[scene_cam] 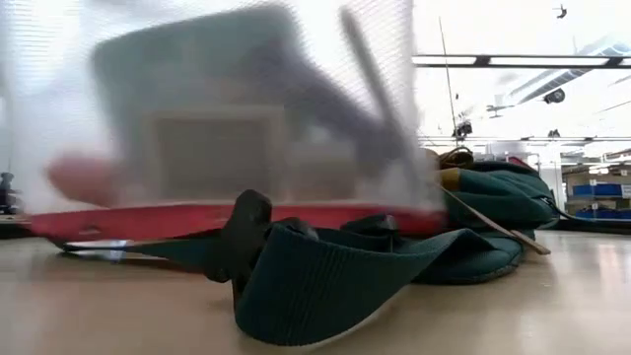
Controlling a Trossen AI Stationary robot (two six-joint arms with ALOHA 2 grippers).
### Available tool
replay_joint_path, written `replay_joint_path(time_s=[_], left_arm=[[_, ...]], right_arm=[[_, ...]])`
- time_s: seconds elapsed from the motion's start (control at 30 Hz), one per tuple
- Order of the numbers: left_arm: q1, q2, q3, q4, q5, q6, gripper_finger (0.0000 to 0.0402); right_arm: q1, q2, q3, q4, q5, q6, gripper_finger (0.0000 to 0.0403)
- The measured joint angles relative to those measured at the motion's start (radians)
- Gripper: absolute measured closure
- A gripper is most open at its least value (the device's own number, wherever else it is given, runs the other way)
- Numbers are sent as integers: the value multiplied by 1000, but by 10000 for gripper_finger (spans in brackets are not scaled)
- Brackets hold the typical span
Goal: Unpack backpack
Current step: Close the pink zip bag, then remove the charger cable from the brown backpack
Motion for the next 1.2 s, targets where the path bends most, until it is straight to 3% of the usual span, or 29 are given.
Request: replay_joint_path(time_s=[0.2,0.3,0.43,0.6,0.8,1.03,1.2], left_arm=[[-53,0,-37,44,74,-17,401],[-86,2,-92,177,74,-5,401],[-117,4,-186,322,102,-38,395],[-146,7,-311,374,201,-178,349],[-171,5,-461,375,397,-317,279],[-178,-33,-408,379,418,-269,197],[-182,-87,-294,377,278,-265,162]], right_arm=[[-34,36,-7,-30,85,7,339],[-72,43,-16,-61,158,53,300],[-140,45,-27,-89,142,69,260],[-207,46,-29,-85,95,10,232],[-246,57,-33,-85,82,-5,228],[-276,57,-33,-210,6,85,217],[-318,57,-40,-286,7,98,205]])
